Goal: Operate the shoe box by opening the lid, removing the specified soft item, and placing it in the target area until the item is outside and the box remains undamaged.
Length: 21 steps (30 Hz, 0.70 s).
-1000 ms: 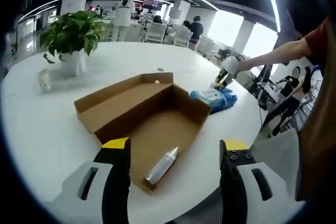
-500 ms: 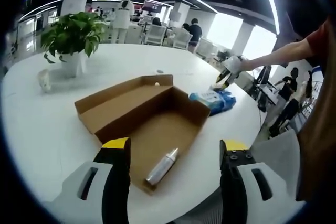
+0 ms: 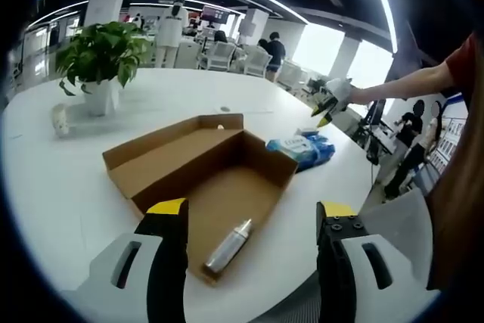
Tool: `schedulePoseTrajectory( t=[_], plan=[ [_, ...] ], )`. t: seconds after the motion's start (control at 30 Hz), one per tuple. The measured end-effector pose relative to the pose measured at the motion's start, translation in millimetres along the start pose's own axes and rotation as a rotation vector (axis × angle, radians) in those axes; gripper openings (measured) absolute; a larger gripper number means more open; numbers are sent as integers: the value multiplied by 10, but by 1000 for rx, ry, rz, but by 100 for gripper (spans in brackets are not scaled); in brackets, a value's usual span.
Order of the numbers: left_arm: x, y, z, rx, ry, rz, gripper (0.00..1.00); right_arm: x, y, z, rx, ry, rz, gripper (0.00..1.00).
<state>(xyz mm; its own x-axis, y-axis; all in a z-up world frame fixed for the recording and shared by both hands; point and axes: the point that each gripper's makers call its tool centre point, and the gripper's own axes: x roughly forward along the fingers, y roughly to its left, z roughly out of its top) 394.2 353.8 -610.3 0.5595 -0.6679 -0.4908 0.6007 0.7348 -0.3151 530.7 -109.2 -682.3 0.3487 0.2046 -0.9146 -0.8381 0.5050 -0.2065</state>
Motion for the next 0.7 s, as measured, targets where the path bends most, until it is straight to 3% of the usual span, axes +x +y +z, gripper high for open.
schedulePoseTrajectory(
  t=[0.1,0.7],
  plan=[
    [14,-27,20,3,-7,-9,68,-67,72,105,70,-64,6,30],
    [-48,-93,52,8,-37,-36,68,-300,286,233,283,-232,-22,36]
  ],
)
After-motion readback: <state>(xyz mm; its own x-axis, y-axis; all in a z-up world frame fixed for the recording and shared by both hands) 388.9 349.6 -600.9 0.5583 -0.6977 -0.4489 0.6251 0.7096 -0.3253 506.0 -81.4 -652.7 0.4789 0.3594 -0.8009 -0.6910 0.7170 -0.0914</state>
